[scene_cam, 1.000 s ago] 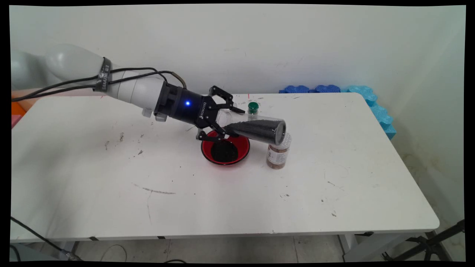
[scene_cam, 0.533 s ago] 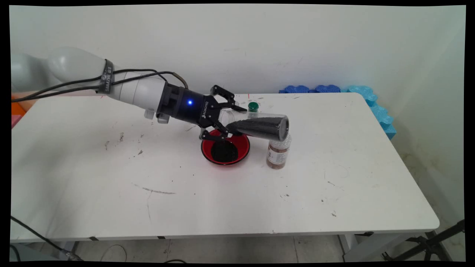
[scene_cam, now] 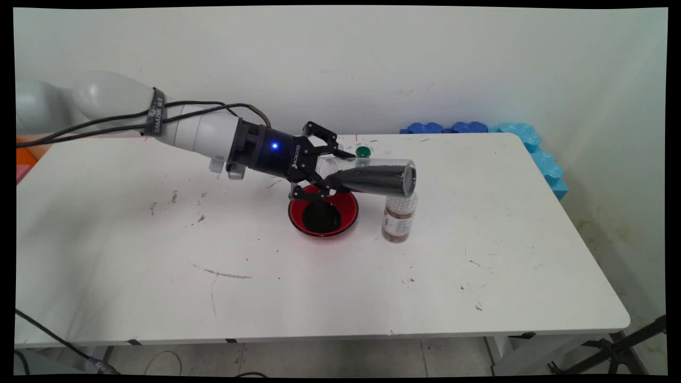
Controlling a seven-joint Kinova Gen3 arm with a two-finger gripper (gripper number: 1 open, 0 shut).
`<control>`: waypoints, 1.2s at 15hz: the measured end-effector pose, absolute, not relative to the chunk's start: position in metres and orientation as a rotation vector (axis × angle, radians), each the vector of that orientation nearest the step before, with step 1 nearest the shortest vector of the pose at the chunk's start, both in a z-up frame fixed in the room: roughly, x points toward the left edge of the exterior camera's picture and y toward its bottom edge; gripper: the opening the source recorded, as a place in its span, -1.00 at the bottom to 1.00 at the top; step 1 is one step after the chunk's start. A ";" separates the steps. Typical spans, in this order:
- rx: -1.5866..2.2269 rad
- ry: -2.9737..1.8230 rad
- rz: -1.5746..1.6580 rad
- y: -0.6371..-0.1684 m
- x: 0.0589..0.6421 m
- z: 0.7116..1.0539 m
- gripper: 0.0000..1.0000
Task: Pour the black seasoning powder in the red bowl
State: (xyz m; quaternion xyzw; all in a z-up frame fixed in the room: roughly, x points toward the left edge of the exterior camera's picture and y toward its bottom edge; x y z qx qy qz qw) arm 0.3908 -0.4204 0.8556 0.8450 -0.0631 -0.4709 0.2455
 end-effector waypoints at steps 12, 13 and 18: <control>2.300 -0.087 -1.319 -0.423 0.389 0.850 -1.00; 2.299 -0.083 -1.321 -0.424 0.389 0.850 -1.00; 2.298 -0.067 -1.327 -0.424 0.388 0.849 -1.00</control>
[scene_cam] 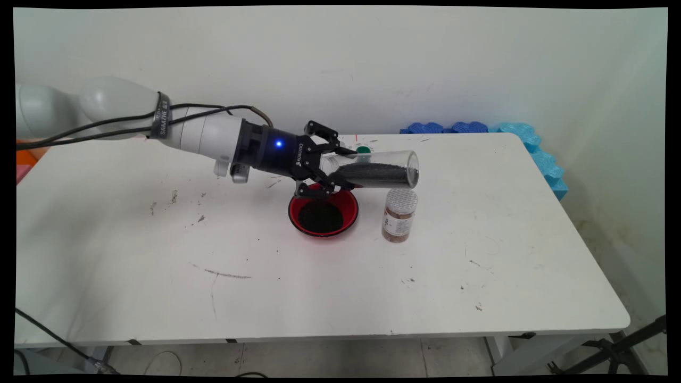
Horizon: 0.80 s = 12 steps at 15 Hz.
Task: Pour the black seasoning powder in the red bowl
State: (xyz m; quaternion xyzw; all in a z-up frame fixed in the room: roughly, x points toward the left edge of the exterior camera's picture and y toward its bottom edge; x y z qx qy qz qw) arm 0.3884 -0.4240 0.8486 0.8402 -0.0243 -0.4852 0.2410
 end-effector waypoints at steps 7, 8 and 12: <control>2.300 -0.059 -1.330 -0.424 0.388 0.847 -1.00; 2.301 -0.059 -1.330 -0.424 0.388 0.847 -1.00; 2.302 -0.058 -1.329 -0.424 0.388 0.847 -1.00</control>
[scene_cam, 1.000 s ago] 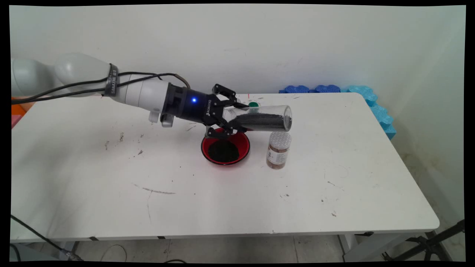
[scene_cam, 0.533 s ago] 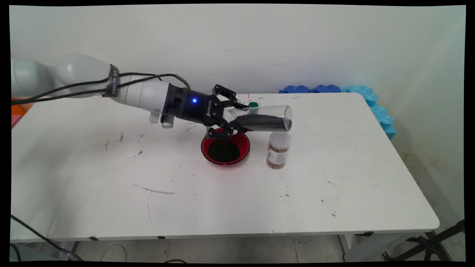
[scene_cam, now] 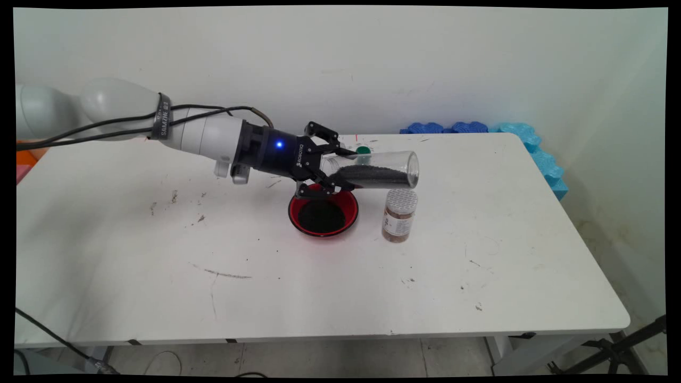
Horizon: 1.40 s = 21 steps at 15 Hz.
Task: Pour the black seasoning powder in the red bowl
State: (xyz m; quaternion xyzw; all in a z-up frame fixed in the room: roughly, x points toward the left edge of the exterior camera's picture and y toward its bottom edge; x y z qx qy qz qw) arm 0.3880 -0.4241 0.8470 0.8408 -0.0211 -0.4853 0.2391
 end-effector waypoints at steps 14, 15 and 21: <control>2.239 -0.438 -1.122 -0.434 0.393 0.850 -1.00; 2.222 -0.499 -1.091 -0.436 0.393 0.852 -1.00; 2.073 -0.834 -0.912 -0.442 0.391 0.866 -1.00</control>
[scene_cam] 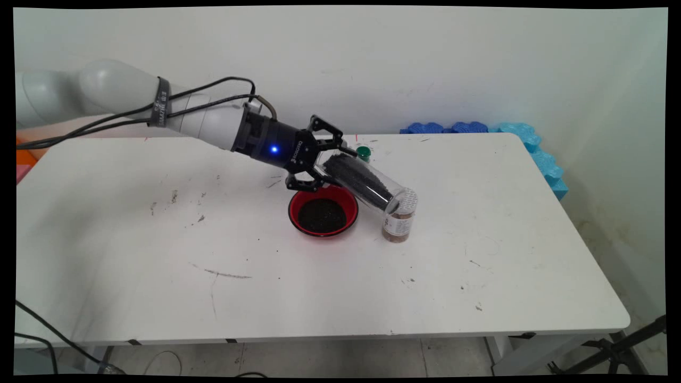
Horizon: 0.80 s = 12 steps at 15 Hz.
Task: Pour the black seasoning powder in the red bowl
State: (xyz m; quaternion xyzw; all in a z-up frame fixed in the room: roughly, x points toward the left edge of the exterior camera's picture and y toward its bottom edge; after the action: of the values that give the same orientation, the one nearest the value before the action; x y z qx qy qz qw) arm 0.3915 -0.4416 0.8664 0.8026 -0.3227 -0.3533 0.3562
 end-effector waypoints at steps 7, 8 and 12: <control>1.890 -1.142 -0.741 -0.442 0.387 0.886 -1.00; 1.868 -1.177 -0.723 -0.442 0.387 0.888 -1.00; 1.680 -1.422 -0.610 -0.436 0.382 0.902 -1.00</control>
State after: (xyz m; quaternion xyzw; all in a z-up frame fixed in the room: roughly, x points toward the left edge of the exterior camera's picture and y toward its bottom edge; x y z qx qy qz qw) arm 0.3816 -0.4360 0.9020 0.6689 -0.5663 -0.2430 0.4158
